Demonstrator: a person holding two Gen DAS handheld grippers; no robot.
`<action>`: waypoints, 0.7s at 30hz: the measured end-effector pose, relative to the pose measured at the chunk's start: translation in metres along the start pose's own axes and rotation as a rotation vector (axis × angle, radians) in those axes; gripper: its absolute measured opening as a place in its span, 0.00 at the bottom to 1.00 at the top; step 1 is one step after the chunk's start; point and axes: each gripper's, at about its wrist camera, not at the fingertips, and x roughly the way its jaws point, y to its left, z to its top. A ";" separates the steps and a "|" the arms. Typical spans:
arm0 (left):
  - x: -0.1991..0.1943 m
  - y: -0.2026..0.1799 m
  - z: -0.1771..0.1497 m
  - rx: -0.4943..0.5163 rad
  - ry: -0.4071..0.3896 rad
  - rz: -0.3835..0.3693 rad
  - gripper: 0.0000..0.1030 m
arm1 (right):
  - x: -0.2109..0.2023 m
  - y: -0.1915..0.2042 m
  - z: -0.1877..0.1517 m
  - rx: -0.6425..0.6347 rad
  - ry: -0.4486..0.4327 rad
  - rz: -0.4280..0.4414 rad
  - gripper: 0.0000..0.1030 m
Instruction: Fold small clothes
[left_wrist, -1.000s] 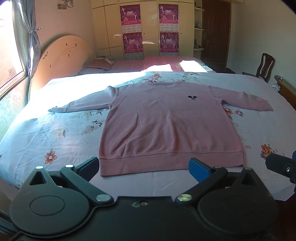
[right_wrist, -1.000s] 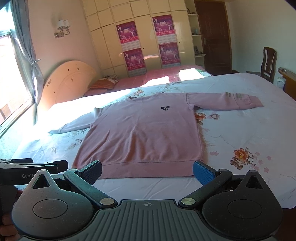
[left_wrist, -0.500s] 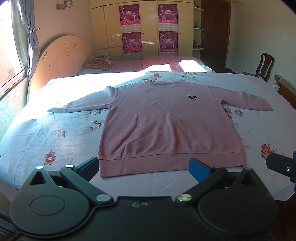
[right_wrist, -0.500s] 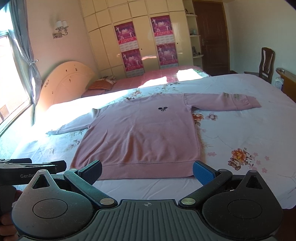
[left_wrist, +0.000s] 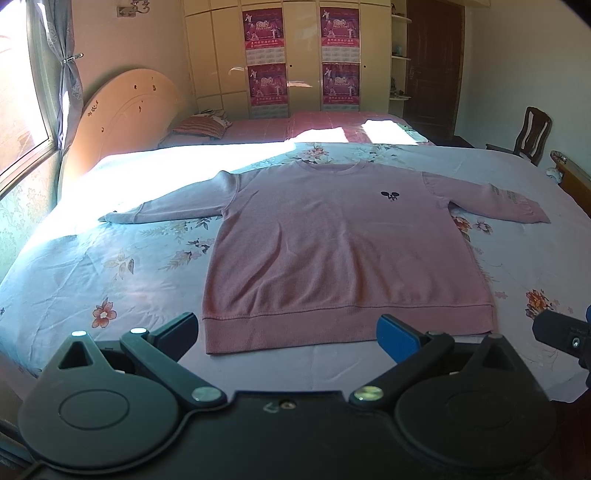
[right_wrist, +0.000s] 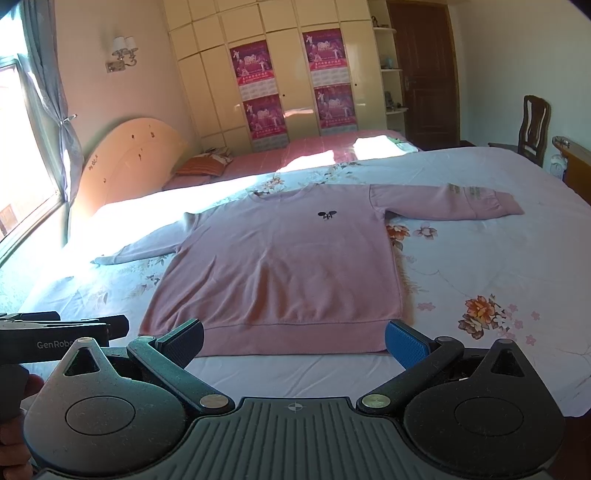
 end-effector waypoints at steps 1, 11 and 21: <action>0.001 0.001 0.000 0.000 0.001 0.000 1.00 | 0.001 0.000 0.000 -0.001 0.001 -0.001 1.00; 0.006 0.006 0.000 -0.006 0.003 0.004 1.00 | 0.009 0.004 0.001 -0.009 0.004 -0.001 1.00; 0.020 0.008 0.008 0.001 0.017 0.006 1.00 | 0.021 0.004 0.005 0.001 0.019 -0.018 1.00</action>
